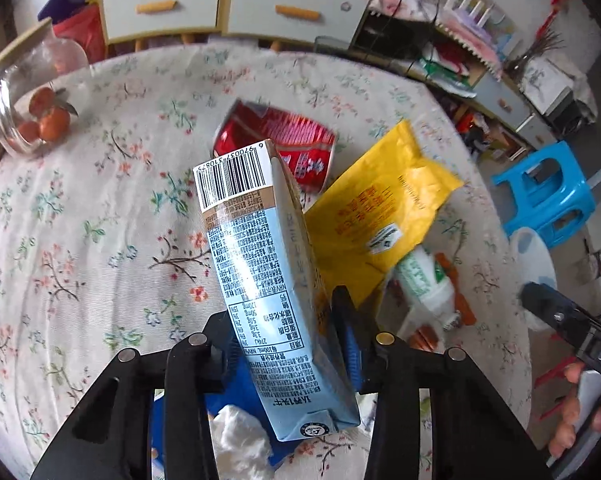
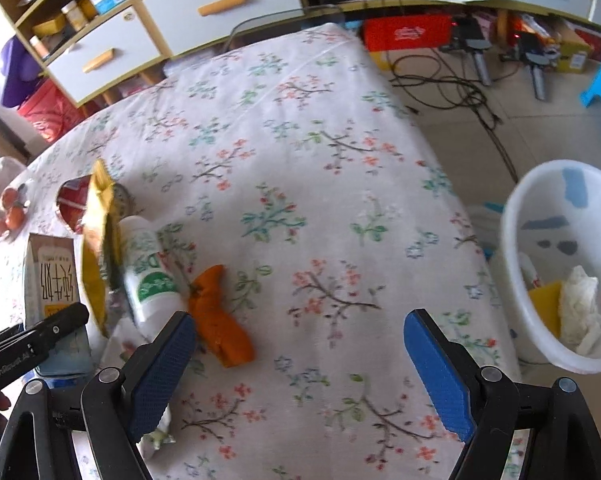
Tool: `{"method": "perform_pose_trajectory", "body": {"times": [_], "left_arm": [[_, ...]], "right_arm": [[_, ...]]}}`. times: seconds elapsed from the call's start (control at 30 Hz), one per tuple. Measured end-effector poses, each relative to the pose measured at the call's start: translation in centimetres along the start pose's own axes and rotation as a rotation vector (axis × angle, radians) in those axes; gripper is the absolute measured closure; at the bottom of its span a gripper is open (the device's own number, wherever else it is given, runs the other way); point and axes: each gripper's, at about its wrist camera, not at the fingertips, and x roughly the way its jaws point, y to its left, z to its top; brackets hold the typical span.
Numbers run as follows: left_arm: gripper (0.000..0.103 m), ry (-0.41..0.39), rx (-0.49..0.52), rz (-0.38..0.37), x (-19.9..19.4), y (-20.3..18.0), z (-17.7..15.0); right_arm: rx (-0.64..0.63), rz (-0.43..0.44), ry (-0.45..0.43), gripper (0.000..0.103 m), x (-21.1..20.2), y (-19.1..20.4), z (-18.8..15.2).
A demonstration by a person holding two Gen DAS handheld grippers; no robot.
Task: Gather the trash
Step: 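Grasp the juice carton with the left gripper while the right gripper grasps a white bottle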
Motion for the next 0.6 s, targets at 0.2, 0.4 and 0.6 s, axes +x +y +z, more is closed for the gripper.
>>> {"method": "perform_pose_trajectory", "body": {"times": [0.2, 0.4, 0.6], "left_arm": [[0.059, -0.049, -0.006, -0.022, -2.9, 1.6, -0.4], [0.059, -0.062, -0.017, -0.031, -4.5, 3.6, -1.1], [0.059, -0.065, -0.034, -0.033, -5.6, 6.0, -2.0]], "right_arm": [[-0.049, 0.113, 0.003, 0.032, 0.8, 3.1, 0.3], [-0.103, 0.188, 0.019, 0.049, 2.3, 6.2, 0.3], [-0.135, 0.174, 0.045, 0.052, 4.4, 8.1, 0.4]]}}
